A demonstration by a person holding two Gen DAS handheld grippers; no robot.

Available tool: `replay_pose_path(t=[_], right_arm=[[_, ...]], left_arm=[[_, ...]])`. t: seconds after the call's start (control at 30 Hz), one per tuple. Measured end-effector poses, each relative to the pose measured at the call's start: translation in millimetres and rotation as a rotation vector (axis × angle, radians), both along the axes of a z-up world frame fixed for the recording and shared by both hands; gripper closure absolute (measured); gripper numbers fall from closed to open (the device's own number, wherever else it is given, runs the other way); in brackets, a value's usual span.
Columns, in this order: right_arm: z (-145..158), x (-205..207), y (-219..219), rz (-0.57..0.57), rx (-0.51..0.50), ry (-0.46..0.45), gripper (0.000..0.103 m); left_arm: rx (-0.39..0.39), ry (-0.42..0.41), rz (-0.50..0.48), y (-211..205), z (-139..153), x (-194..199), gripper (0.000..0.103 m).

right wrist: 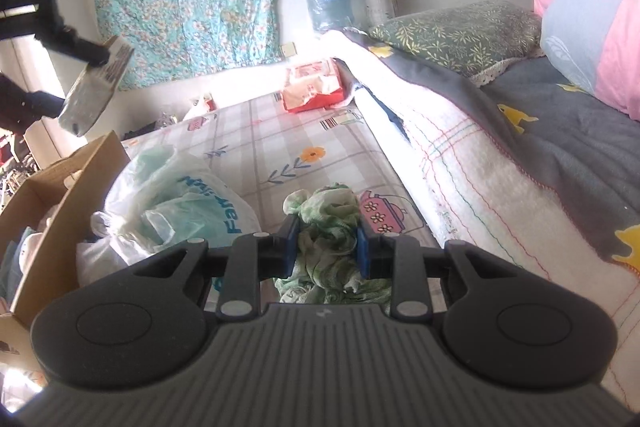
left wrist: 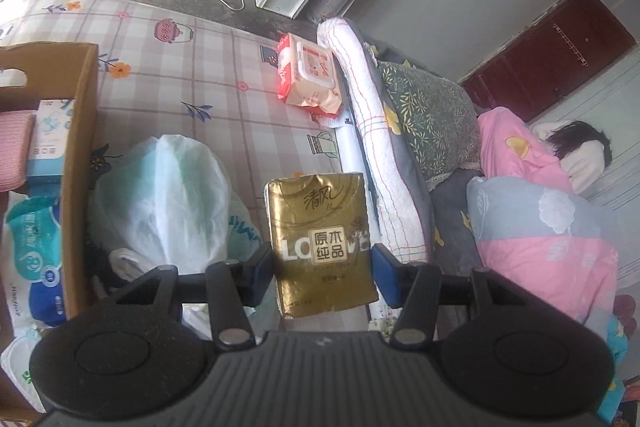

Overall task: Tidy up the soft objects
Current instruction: 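Carry the tissue pack and scrunchie into the box and open both tools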

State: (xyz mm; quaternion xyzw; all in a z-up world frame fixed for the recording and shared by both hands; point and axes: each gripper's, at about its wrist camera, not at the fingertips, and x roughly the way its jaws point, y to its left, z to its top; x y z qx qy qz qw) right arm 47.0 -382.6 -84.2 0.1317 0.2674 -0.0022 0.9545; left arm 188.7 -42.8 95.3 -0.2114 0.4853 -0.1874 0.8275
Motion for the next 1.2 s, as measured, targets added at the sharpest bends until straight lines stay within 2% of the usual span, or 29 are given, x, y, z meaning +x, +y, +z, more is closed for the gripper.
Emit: replay_pose_path(t=[0.13,0.23,0.33,0.5,0.63,0.77,0.97,1.03,1.2], right_arm=[[20,-5,15,0.074,0.035,-0.042,0.076],[31,-3,29,0.148,0.070,-0.047,0.076],[43,3,56,0.244,0.076,-0.040,0.076],[62,11,104,0.376,0.079,-0.033,0.076],[71,11,141,0.441,0.068,-0.035,0.075],[74,9,168,0.462,0.049,-0.022,0.075],[78,17,185,0.468,0.025,-0.001,0.074],[76,21,186,0.468,0.027,0.005,0.074],[72,31,189,0.485,0.014,0.021,0.072]], left_arm=[[0.015,-0.042,0.128,71,10,-37,0.050],[0.009,-0.046,0.226,120,6,-61,0.050],[-0.024,-0.023,0.291,165,-9,-83,0.050],[-0.044,0.061,0.369,218,-54,-107,0.050],[-0.056,0.156,0.425,242,-91,-109,0.050],[-0.044,0.229,0.432,251,-118,-101,0.049],[0.036,0.288,0.391,251,-138,-93,0.048],[0.041,0.306,0.397,252,-142,-93,0.048],[0.028,0.297,0.401,256,-141,-95,0.038]])
